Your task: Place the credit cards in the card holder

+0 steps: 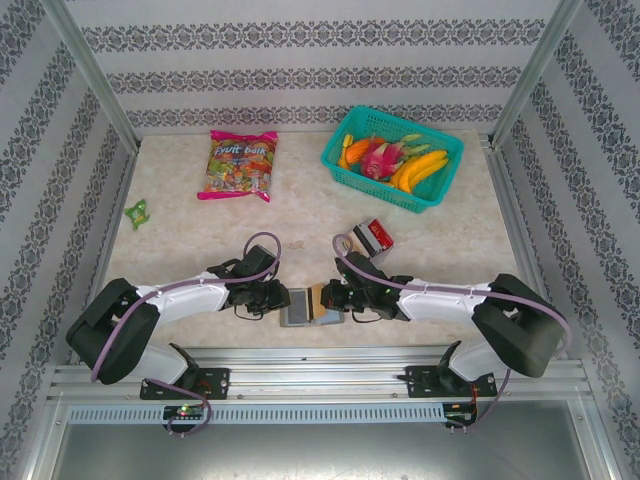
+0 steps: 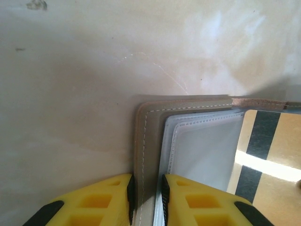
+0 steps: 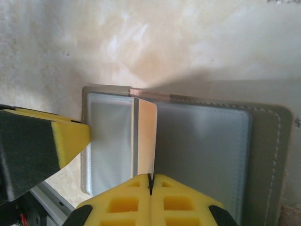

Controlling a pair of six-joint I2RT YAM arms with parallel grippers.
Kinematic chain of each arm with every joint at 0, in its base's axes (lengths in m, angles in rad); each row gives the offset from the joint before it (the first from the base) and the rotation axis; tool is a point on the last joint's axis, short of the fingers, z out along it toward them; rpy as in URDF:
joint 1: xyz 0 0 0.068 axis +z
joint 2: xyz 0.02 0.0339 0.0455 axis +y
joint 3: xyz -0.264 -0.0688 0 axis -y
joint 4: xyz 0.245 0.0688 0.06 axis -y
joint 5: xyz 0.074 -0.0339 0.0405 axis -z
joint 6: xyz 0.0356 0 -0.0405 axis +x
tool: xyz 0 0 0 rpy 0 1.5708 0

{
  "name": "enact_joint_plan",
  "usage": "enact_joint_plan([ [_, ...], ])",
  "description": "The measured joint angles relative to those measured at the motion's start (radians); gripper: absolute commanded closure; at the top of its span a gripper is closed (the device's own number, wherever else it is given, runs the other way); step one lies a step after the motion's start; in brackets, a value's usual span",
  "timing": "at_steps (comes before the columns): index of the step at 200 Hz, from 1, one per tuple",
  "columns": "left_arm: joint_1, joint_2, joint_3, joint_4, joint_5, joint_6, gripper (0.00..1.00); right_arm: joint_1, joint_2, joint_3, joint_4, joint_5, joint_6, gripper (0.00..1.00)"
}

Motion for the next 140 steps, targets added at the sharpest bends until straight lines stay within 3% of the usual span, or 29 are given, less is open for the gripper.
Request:
enact_joint_plan([
  [61, 0.0, 0.0, 0.0, 0.0, 0.003, 0.0, 0.71, 0.024, 0.056, 0.0, 0.048, -0.003, 0.031, 1.0],
  [140, 0.0, 0.0, 0.0, 0.004, 0.004, 0.0, 0.72, -0.003, -0.008, 0.0, -0.002, -0.061, -0.026, 1.0],
])
